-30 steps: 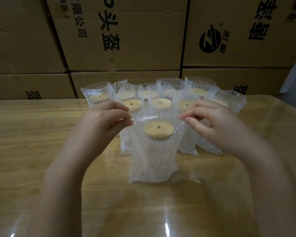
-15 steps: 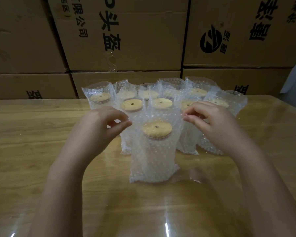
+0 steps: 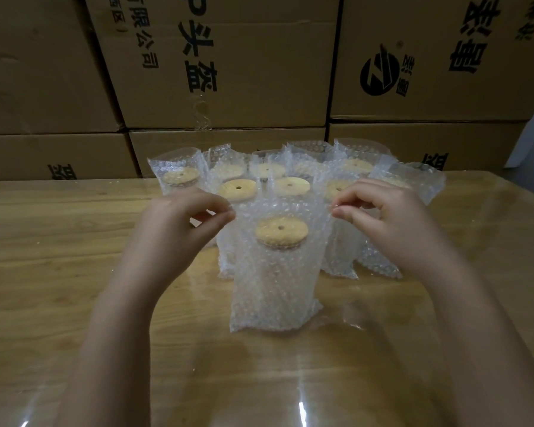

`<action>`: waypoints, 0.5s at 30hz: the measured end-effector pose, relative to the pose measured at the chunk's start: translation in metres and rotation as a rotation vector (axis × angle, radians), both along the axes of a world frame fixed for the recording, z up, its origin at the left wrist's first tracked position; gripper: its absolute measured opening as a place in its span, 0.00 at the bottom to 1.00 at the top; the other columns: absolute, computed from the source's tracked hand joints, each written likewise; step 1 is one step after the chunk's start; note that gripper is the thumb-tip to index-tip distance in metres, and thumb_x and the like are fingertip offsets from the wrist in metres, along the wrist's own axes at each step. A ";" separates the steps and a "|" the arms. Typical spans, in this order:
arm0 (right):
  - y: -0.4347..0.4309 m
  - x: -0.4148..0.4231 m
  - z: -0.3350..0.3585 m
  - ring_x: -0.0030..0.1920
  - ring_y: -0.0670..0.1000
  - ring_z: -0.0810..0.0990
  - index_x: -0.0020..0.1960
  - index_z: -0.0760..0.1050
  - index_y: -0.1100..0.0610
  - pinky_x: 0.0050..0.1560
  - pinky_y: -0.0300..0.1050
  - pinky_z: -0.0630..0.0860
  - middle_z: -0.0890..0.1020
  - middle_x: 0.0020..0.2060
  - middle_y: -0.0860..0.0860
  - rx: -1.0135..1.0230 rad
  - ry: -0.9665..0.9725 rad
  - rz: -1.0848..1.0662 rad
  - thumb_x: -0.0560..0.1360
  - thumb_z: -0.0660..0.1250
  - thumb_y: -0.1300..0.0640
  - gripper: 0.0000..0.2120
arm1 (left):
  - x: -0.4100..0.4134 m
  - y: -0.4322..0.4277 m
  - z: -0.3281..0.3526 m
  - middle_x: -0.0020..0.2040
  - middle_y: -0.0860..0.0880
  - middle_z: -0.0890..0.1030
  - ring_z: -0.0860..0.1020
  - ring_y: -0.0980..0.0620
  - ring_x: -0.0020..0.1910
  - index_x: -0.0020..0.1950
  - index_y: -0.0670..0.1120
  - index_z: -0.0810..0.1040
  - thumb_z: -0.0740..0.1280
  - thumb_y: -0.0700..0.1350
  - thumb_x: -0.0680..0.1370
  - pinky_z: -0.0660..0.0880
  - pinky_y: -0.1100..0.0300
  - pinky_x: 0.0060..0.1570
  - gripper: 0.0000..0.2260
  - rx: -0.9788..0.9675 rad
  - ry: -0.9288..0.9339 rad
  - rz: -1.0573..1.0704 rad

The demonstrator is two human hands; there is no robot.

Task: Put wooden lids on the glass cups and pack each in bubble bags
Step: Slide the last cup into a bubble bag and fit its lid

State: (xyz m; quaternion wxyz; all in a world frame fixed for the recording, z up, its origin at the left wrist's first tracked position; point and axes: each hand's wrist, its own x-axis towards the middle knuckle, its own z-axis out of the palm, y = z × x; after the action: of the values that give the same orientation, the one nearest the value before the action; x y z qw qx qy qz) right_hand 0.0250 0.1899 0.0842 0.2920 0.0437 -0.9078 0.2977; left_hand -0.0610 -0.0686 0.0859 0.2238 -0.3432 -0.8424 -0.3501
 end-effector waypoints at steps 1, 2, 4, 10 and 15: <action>0.001 0.000 -0.001 0.45 0.39 0.78 0.45 0.80 0.47 0.47 0.33 0.75 0.81 0.40 0.40 -0.049 -0.021 0.023 0.74 0.69 0.55 0.03 | -0.002 0.000 -0.002 0.40 0.59 0.81 0.80 0.61 0.41 0.43 0.53 0.81 0.72 0.45 0.74 0.76 0.63 0.39 0.03 0.053 -0.060 -0.023; 0.001 0.000 -0.002 0.45 0.39 0.78 0.44 0.79 0.46 0.46 0.31 0.75 0.81 0.41 0.40 -0.106 -0.041 0.053 0.74 0.69 0.55 0.04 | -0.005 -0.001 -0.005 0.40 0.58 0.82 0.81 0.59 0.41 0.44 0.54 0.81 0.72 0.45 0.74 0.77 0.65 0.38 0.04 0.127 -0.145 -0.066; 0.002 0.000 -0.004 0.44 0.39 0.80 0.43 0.79 0.45 0.46 0.32 0.76 0.82 0.42 0.39 -0.239 -0.083 0.116 0.72 0.70 0.53 0.03 | -0.009 -0.005 -0.013 0.45 0.55 0.82 0.83 0.55 0.44 0.52 0.56 0.78 0.73 0.49 0.71 0.78 0.65 0.38 0.10 0.278 -0.355 -0.202; 0.003 -0.003 -0.007 0.49 0.44 0.83 0.38 0.78 0.43 0.55 0.46 0.77 0.85 0.45 0.45 -0.504 -0.137 0.272 0.70 0.72 0.57 0.09 | -0.018 -0.001 -0.062 0.68 0.50 0.72 0.75 0.53 0.64 0.74 0.57 0.61 0.80 0.63 0.55 0.75 0.51 0.62 0.51 0.139 -0.826 -0.406; 0.003 -0.002 -0.012 0.51 0.47 0.83 0.44 0.77 0.45 0.49 0.42 0.80 0.84 0.49 0.47 -0.661 -0.078 0.326 0.69 0.71 0.52 0.05 | 0.001 0.025 -0.111 0.71 0.52 0.70 0.70 0.58 0.69 0.75 0.49 0.58 0.82 0.58 0.54 0.68 0.59 0.68 0.56 0.157 -0.870 -0.349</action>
State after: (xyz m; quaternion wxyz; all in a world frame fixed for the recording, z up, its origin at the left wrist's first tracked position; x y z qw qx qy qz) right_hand 0.0229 0.1931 0.0723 0.2041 0.0797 -0.7542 0.6190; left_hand -0.0595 -0.0435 -0.0255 -0.1869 -0.2832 -0.7586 -0.5563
